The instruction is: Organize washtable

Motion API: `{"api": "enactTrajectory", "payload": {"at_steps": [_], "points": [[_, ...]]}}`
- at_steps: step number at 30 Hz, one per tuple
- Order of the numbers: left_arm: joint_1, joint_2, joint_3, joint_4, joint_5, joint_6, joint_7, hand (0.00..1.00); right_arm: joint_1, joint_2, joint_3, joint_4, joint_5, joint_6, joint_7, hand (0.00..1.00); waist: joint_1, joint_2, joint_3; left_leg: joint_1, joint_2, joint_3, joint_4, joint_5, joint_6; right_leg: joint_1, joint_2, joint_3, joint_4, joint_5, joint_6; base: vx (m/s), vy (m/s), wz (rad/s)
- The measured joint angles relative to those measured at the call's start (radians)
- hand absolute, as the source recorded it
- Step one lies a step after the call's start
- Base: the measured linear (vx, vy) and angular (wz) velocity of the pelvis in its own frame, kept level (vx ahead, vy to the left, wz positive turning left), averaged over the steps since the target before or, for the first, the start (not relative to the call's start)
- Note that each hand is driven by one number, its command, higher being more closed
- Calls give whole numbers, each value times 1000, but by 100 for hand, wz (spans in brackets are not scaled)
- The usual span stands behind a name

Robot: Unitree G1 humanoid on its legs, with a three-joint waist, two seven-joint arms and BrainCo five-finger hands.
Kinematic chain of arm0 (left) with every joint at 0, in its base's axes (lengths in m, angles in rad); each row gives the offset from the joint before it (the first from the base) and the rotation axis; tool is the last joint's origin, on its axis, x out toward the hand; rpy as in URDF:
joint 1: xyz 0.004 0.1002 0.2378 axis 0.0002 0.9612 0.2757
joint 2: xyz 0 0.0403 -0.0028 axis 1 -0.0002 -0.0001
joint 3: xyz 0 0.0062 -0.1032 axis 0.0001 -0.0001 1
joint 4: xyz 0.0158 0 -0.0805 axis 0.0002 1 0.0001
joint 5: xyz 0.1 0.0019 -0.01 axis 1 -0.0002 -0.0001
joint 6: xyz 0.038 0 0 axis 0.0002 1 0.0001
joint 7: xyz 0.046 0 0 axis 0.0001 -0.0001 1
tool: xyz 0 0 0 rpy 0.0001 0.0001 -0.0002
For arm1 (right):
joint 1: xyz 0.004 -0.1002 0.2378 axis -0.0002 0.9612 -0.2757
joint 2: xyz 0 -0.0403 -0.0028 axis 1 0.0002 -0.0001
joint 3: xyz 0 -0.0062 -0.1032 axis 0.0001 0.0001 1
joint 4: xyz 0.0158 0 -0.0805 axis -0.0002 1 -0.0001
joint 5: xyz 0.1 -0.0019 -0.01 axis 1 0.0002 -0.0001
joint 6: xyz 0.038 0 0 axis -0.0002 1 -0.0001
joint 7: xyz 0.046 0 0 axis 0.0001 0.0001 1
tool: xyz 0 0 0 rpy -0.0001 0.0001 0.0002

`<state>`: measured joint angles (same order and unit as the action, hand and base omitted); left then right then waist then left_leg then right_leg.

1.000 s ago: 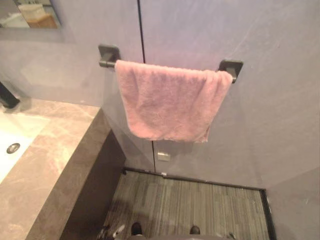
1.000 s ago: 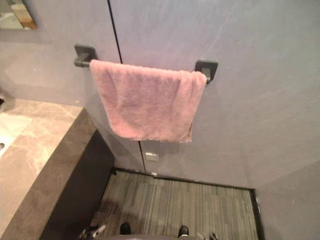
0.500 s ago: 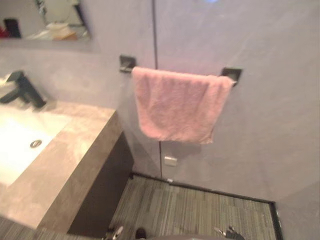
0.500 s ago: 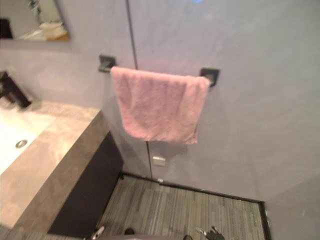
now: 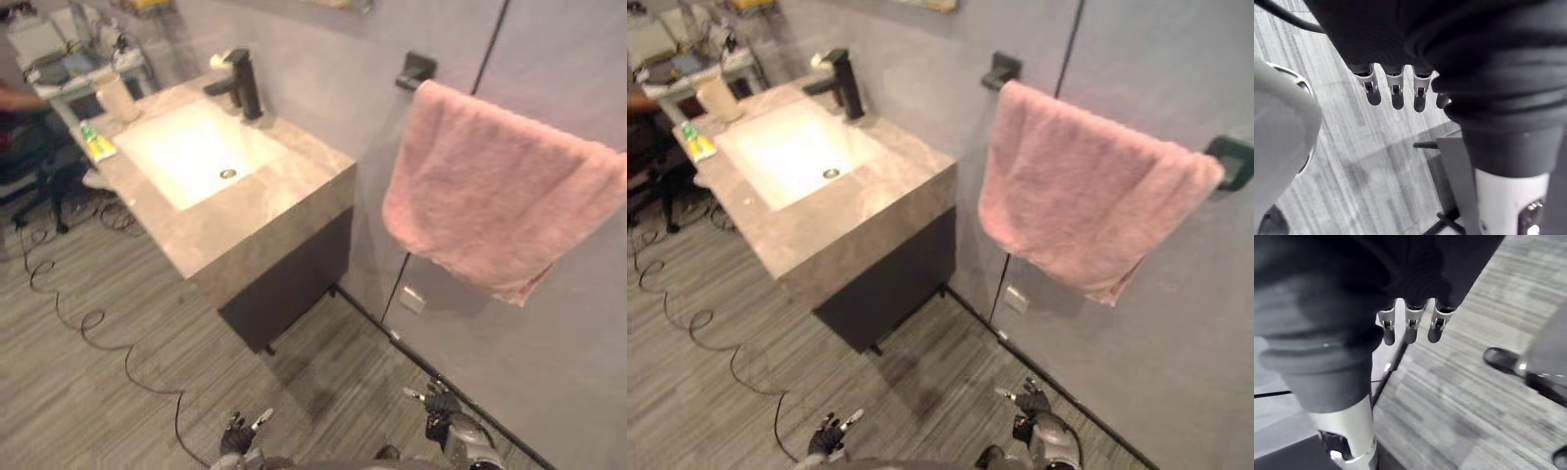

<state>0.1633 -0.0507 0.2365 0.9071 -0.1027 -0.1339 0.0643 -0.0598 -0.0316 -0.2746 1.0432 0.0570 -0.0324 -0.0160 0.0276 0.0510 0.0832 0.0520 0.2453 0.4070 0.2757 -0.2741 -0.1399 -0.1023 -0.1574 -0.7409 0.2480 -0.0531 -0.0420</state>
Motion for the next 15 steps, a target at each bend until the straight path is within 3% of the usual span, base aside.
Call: {"api": "enactTrajectory", "payload": {"at_steps": [1, 2, 3, 5, 7, 8, 9, 10, 11, 12, 15], "points": [[-4, 18, -10, 9, 15, 2, -3, 0, 9, 13, 2, -1, -7, 2, 2, 0, -4, -25, 19, 21, -32, 10, -17, 17, 5, 0, -48, 9, 46, 0, 0, -274, 159, 9], [-4, 26, -12, 9, 32, 1, -5, 0, 20, 17, 12, -9, -11, 5, 3, 0, -12, -27, 30, 22, -60, 8, -13, 21, 13, -13, -89, 45, 96, 3, 4, -296, 156, 10], [-4, 32, -17, 11, 40, -1, -6, 0, 26, 18, 21, -13, -11, 4, 3, 0, -13, -30, 28, 16, -72, 7, -5, 21, 27, -31, -96, 90, 118, 13, 19, -227, 151, 9], [-10, 47, -25, 24, 72, -4, -6, 0, 37, 27, 50, -18, -11, 4, 13, 0, -13, -36, 20, -29, -80, 8, 29, 21, 85, -101, -109, 285, 191, 29, 52, -208, 140, 18], [-9, 47, 0, 29, 77, -4, -6, 0, 52, 33, 51, -50, -10, 3, 20, 0, -12, -36, 21, -61, -79, -9, 41, 38, 107, -126, -121, 356, 364, -36, 67, -170, 41, 34], [-5, 48, 20, 28, 75, -4, -5, 0, 57, 37, 51, -50, -9, 1, 20, 0, -10, -41, 18, -75, -80, -30, 42, 54, 110, -107, -112, 394, 449, -67, 96, -123, -71, 41], [-2, 56, 22, 28, 76, -5, -4, 0, 66, 46, 51, -50, -8, -2, 21, 0, -6, -55, 9, -98, -91, -51, 41, 75, 113, -70, -91, 451, 468, -113, 140, -153, -158, 45], [0, 58, 24, 27, 76, -5, -4, 0, 70, 51, 52, -50, -6, -3, 21, 0, -7, -62, 4, -115, -99, -63, 43, 85, 112, -52, -81, 482, 457, -142, 160, -162, -232, 57], [0, 55, 37, 26, 75, -7, -4, 0, 75, 55, 58, -49, 6, -5, 20, 0, -5, -86, -10, -137, -116, -86, 42, 110, 110, -27, -59, 532, 394, -190, 161, -112, -183, 54], [0, 52, 44, 25, 75, -7, -3, 0, 79, 53, 59, -49, 14, -7, 20, 0, -4, -83, -10, -149, -123, -99, 35, 127, 109, -17, -46, 543, 356, -204, 159, -179, -226, 57], [14, 25, 52, 0, 75, -8, 3, 0, 95, 31, 86, -47, 34, -13, 13, 0, 37, -55, -30, -233, -127, -149, -43, 231, 98, 25, 19, 565, 129, -230, 118, -255, -204, 52]]}}
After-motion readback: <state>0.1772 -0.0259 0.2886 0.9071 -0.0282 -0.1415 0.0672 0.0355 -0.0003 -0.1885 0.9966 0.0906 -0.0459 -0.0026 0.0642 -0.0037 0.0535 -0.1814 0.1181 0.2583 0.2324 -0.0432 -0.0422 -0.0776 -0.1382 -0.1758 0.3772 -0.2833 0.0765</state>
